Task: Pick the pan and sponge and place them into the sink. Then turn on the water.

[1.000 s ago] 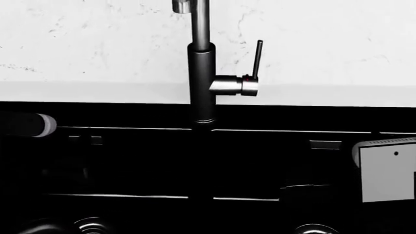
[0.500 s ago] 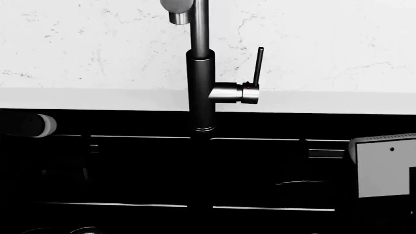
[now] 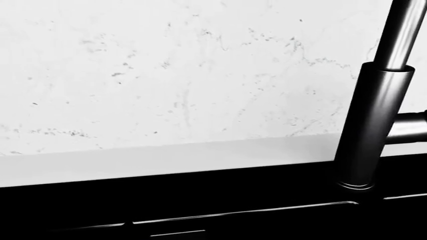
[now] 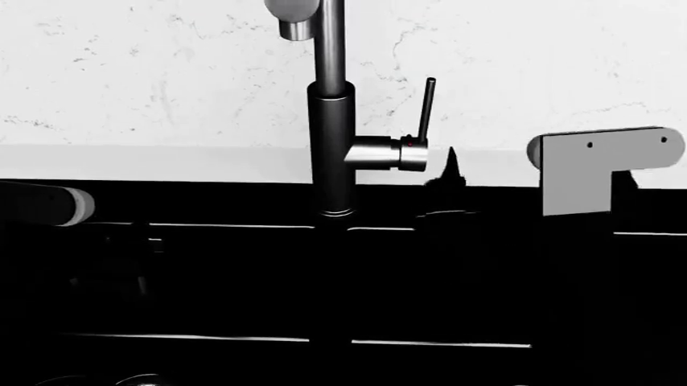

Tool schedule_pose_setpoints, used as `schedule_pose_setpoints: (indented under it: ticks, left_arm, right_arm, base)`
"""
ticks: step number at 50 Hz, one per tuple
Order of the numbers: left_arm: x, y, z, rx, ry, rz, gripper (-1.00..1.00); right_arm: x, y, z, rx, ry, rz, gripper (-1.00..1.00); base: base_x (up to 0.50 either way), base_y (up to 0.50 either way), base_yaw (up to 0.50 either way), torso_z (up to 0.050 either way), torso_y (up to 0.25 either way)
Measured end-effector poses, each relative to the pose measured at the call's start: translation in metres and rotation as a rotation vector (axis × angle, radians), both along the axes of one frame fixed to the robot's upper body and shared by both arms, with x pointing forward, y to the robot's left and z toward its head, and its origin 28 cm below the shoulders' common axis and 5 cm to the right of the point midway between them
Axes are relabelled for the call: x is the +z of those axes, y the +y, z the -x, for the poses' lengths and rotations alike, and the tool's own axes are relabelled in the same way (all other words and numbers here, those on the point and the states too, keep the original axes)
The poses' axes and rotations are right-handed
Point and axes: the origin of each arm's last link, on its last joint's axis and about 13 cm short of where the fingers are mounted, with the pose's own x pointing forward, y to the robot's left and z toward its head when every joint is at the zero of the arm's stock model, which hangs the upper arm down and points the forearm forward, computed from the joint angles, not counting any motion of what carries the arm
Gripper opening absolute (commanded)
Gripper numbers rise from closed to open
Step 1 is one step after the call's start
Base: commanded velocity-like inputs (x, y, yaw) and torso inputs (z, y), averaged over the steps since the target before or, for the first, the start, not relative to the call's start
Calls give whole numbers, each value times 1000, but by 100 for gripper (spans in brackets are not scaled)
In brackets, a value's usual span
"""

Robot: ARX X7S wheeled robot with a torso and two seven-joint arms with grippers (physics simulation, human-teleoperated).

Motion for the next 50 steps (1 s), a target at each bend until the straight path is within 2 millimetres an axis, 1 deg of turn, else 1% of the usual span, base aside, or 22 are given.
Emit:
schedule_pose_setpoints:
  ticks: [24,27,35,50]
  left_arm:
    - [-1,2,0,16,-10,22,100]
    - [-1,3,0,21,-18,23,100]
    - [1,6,2,24,-52,19,100]
    - [6,5,2,23,-91,14,100]
  right_arm:
    - [7,12,-86,62,28,-48,100]
    - [9,13,-94,68,33,-51,100]
    - [14,15,-104,80,43,-44,100]
    - [17,22,-109,110,78,-19,100]
  base:
    - [0,0,0,0,0]
    - [0,0,0,0,0]
    - [0,0,0,0,0]
    - [0,0,0,0,0]
